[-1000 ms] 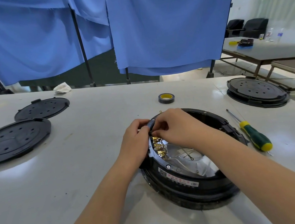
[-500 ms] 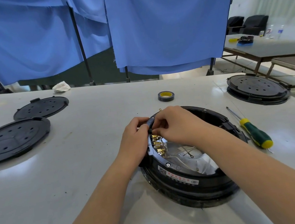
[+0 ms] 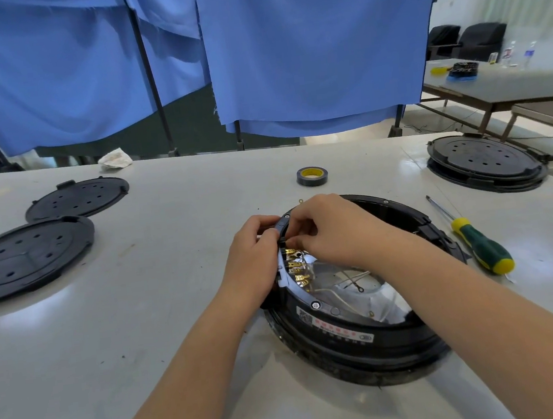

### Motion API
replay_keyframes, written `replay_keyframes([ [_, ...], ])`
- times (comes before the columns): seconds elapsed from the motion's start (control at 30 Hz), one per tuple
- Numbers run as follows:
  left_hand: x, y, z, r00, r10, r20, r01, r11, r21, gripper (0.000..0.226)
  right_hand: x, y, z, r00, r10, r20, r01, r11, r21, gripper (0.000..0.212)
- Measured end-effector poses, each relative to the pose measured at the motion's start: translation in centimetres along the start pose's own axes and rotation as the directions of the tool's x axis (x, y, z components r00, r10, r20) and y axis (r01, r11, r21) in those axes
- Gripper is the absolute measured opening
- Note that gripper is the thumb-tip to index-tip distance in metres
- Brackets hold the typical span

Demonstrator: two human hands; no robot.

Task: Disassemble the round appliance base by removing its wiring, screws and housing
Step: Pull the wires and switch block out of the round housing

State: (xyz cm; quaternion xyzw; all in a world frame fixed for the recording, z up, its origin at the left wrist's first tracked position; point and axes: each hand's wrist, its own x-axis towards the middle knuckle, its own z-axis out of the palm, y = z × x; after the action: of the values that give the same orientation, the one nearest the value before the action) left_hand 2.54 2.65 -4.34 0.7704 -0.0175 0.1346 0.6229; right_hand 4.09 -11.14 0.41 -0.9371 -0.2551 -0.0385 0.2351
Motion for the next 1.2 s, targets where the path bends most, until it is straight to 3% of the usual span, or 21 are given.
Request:
replay_keyframes([
  [0.7,0.0,0.1,0.0,0.999,-0.033,-0.007,0.033,0.999,-0.001,0.026,-0.2,1.1,-0.4,0.998,0.056,-0.038,-0.054,0.997,0.045,0.008],
  [0.93,-0.1,0.1,0.1,1.0,-0.031,-0.003,0.031,1.0,-0.003,0.024,-0.1,1.7,-0.4,0.985,0.098,-0.145,-0.088,0.994,0.072,0.012],
  [1.2,-0.1,0.2,0.1,0.999,-0.044,-0.005,0.044,0.999,-0.023,0.024,-0.1,1.4,-0.7,0.94,0.078,-0.333,-0.016,0.983,0.184,0.01],
])
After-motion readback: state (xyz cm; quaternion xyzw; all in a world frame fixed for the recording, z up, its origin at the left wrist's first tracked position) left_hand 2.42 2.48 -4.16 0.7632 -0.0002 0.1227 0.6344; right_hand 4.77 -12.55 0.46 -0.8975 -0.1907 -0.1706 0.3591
